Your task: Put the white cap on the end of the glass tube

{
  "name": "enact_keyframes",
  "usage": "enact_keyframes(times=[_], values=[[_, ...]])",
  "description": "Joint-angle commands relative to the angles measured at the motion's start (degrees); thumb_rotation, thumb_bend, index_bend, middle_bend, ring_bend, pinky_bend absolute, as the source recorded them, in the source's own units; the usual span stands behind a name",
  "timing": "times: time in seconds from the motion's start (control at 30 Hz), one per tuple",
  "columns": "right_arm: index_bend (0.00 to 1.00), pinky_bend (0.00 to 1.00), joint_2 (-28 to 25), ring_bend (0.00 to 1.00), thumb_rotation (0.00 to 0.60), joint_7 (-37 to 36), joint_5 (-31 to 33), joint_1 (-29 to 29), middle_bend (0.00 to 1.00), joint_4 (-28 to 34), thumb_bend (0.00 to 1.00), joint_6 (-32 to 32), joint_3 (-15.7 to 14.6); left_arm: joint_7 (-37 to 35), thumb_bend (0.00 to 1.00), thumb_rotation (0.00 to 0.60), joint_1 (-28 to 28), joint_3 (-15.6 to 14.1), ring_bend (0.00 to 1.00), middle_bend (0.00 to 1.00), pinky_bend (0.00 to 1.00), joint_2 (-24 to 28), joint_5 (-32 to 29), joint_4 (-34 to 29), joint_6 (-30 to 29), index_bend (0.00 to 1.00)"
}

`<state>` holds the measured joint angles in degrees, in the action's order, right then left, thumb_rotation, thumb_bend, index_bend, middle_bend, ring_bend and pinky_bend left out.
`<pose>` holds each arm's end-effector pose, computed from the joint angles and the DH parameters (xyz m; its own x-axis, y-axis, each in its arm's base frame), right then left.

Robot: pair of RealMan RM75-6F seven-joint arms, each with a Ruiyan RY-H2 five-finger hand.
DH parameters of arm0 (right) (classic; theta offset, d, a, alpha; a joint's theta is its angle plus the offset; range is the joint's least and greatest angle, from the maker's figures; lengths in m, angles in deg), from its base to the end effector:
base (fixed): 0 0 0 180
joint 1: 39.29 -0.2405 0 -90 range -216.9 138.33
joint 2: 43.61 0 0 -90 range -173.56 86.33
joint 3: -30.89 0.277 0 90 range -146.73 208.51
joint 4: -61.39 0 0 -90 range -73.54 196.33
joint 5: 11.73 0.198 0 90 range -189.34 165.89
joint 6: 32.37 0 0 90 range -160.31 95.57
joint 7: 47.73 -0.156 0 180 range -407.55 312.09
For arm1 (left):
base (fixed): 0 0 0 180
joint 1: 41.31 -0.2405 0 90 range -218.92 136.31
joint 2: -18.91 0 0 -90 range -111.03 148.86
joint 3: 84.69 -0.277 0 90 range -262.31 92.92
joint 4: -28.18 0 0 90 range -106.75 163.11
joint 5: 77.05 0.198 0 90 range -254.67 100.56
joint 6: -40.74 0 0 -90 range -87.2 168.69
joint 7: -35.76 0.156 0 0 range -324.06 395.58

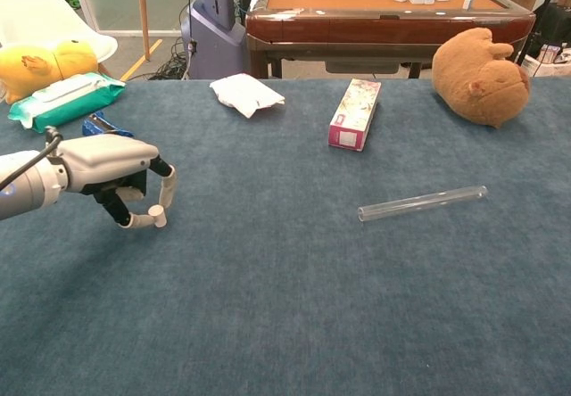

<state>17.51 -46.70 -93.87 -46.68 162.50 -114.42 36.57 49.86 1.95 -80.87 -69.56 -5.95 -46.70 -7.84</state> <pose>-0.2968 -0.2140 0.1858 0.3085 -0.0030 0.9512 -0.9512 -0.0060 0.3084 -0.2023 0.3677 -0.0218 0.6057 0.3062 0.7344 0.7689 -0.4628 -0.4412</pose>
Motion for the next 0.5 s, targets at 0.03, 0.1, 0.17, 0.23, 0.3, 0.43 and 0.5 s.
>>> enact_keyframes(times=[0.03,0.1,0.17,0.23,0.3,0.43,0.5], values=[[0.4,0.48,0.0,0.45,0.6,0.0,0.0,0.1,0.53,0.0,0.25,-0.1,0.0,0.0,0.29,0.6,0.0,0.0,1.0,1.0,1.0,-0.1,0.1,0.2,0.0,0.49],[0.4,0.48,-0.1,0.45,0.6,0.0,0.0,0.1,0.53,0.0,0.25,-0.2,0.0,-0.2,0.29,0.6,0.0,0.1,1.0,1.0,1.0,-0.3,0.1,0.4,0.1,0.5],[0.4,0.48,-0.1,0.45,0.6,0.0,0.0,0.2,0.53,0.0,0.25,-0.2,0.0,-0.3,0.29,0.6,0.0,0.2,1.0,1.0,1.0,-0.3,0.2,0.6,0.0,0.5],[0.4,0.48,-0.1,0.45,0.6,0.0,0.0,0.2,0.53,0.0,0.25,-0.2,0.0,-0.4,0.29,0.6,0.0,0.2,1.0,1.0,1.0,-0.3,0.2,0.6,0.1,0.5],[0.4,0.48,0.0,0.45,0.6,0.0,0.1,0.2,0.53,0.0,0.25,-0.1,0.0,-0.6,0.29,0.6,0.0,0.3,1.0,1.0,1.0,-0.4,0.3,0.6,0.1,0.51],[0.4,0.48,-0.1,0.45,0.6,0.1,0.1,0.2,0.53,0.1,0.25,-0.2,0.1,-1.0,0.29,0.6,0.0,0.4,1.0,1.0,1.0,-0.6,0.4,0.7,0.2,0.51],[0.4,0.48,-0.1,0.45,0.6,0.2,0.2,0.3,0.53,0.1,0.25,-0.2,0.1,-1.2,0.29,0.6,0.1,0.6,1.0,1.0,1.0,-0.6,0.6,0.6,0.0,0.52]])
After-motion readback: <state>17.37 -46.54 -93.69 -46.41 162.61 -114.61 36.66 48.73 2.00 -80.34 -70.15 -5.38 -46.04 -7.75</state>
